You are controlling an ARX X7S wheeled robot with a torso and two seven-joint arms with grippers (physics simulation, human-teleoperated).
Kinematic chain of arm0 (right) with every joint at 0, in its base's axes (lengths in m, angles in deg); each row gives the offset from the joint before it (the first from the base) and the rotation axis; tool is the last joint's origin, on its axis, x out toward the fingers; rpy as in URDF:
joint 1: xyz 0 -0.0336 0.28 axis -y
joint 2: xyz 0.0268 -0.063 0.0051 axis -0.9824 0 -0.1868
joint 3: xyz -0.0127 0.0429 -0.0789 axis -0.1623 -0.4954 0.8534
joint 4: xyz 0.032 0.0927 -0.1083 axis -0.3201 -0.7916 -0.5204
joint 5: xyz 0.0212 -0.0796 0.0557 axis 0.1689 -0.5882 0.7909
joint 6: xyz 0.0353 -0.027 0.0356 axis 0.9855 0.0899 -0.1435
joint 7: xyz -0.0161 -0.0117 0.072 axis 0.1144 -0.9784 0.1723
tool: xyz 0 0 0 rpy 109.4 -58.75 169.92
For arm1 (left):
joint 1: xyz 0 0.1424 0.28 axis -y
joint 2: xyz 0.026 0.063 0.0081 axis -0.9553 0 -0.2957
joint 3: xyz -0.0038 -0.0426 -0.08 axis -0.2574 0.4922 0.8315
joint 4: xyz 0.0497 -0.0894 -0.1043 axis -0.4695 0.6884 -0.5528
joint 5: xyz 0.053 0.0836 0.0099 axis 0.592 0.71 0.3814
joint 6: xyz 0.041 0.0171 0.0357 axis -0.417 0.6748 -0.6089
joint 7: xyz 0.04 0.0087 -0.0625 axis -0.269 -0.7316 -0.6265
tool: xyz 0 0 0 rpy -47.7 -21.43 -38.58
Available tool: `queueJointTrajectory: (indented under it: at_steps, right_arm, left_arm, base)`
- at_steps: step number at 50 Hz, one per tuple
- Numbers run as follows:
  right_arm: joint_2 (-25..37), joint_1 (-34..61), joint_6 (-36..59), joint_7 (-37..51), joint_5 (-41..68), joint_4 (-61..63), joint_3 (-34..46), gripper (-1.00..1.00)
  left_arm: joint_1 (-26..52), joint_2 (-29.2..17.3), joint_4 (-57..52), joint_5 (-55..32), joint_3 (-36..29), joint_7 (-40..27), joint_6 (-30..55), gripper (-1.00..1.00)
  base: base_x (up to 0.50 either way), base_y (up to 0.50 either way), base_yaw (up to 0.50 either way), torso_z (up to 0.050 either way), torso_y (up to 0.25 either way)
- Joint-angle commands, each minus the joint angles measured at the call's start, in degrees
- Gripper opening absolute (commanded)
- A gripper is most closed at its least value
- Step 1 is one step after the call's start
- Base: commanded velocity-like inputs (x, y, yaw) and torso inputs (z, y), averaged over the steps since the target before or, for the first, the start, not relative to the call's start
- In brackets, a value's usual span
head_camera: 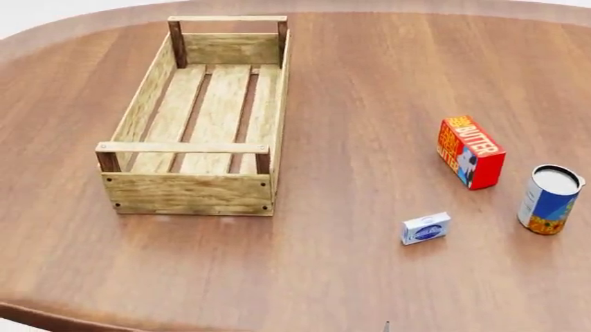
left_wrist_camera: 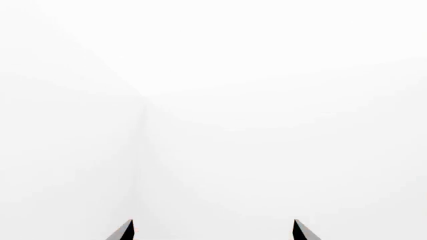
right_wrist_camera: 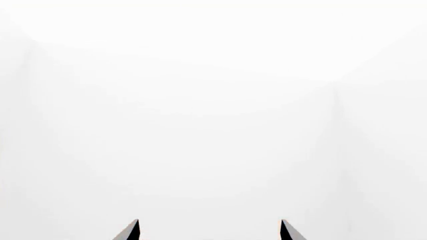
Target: Pick up the cream cheese and put it in the tray.
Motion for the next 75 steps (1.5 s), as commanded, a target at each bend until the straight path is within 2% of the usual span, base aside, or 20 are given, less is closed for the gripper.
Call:
queueJointTrajectory:
  at_steps: [1,38,39,40,57,75]
  right_arm:
    - [0.3,0.1,0.6,0.6,-0.3,0.1,0.3,1.00]
    - [2.3,0.5,0.8,1.4,3.2,0.3,1.3,1.00]
    - [2.2,-0.7,-3.7,2.7,-1.7,-0.3,1.5,1.00]
    - [2.3,-0.8,-4.0,2.8,-1.7,-0.4,1.6,1.00]
    - [3.3,-0.4,-3.6,3.0,0.8,-0.3,1.9,1.00]
    - [3.3,-0.5,-2.3,3.6,-1.1,0.2,2.4,1.00]
  left_arm:
    - [0.1,-0.3,0.1,0.5,-0.3,-0.7,0.0,1.00]
    - [0.5,-1.5,0.2,0.6,-1.4,-2.1,0.7,1.00]
    - [0.7,-1.6,0.6,0.5,-1.4,-2.2,0.6,1.00]
    - [0.6,-1.6,0.5,0.5,-1.4,-2.2,0.6,1.00]
    - [0.9,-2.0,0.6,0.8,-1.9,-2.8,0.9,1.00]
    - [0.8,-2.6,0.2,0.9,-2.3,-3.3,1.5,1.00]
  base:
    - [0.00,0.28,0.00,0.000,0.000]
    - [0.00,0.30,0.00,0.000,0.000]
    - [0.00,0.00,0.00,0.000,0.000]
    - [0.04,0.00,0.00,0.000,0.000]
    - [0.12,0.00,0.00,0.000,0.000]
    - [0.19,0.00,0.00,0.000,0.000]
